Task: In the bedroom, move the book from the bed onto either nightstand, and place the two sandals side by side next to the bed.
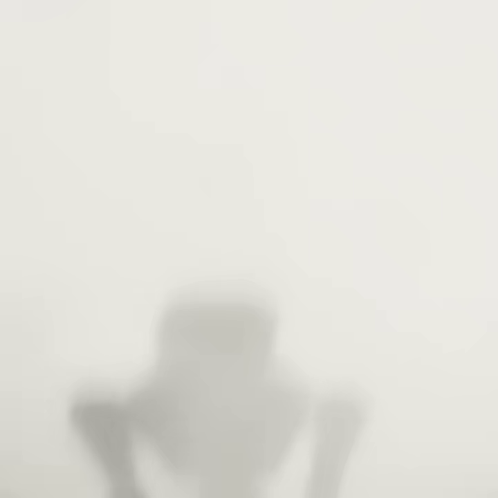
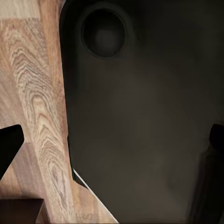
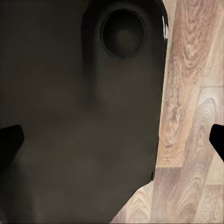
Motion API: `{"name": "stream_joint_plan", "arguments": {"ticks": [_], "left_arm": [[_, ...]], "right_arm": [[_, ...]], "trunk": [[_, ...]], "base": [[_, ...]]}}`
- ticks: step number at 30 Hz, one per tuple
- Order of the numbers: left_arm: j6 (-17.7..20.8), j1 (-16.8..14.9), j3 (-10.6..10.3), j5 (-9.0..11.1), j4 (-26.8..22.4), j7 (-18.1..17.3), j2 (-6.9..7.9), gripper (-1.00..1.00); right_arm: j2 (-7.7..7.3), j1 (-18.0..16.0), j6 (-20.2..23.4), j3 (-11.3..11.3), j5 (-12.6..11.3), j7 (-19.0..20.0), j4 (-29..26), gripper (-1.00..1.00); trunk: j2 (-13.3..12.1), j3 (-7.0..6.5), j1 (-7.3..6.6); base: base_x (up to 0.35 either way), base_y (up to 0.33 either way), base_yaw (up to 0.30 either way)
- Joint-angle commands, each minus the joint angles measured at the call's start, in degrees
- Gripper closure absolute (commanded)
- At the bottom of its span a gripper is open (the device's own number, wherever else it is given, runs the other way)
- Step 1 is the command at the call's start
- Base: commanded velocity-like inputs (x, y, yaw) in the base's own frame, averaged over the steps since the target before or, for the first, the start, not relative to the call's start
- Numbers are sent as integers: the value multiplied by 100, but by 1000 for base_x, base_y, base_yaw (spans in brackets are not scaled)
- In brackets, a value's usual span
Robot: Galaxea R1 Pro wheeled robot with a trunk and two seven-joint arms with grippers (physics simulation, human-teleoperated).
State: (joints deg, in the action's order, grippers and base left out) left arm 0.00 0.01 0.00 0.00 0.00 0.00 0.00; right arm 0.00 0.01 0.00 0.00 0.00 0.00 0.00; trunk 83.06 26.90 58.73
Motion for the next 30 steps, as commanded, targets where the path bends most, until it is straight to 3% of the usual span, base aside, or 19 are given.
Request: {"name": "stream_joint_plan", "arguments": {"ticks": [1, 30], "left_arm": [[-33, -1, 18, 26, -33, -33, -33, -100], [-158, -1, 9, 44, -474, -35, -114, -100]], "right_arm": [[30, -18, 26, 9, 8, 33, -9, -100], [26, -18, 26, 9, 4, 19, -9, -100]], "trunk": [[2, 3, 0], [2, 3, 0]], "base": [[0, 0, 0], [0, 0, 0]]}}
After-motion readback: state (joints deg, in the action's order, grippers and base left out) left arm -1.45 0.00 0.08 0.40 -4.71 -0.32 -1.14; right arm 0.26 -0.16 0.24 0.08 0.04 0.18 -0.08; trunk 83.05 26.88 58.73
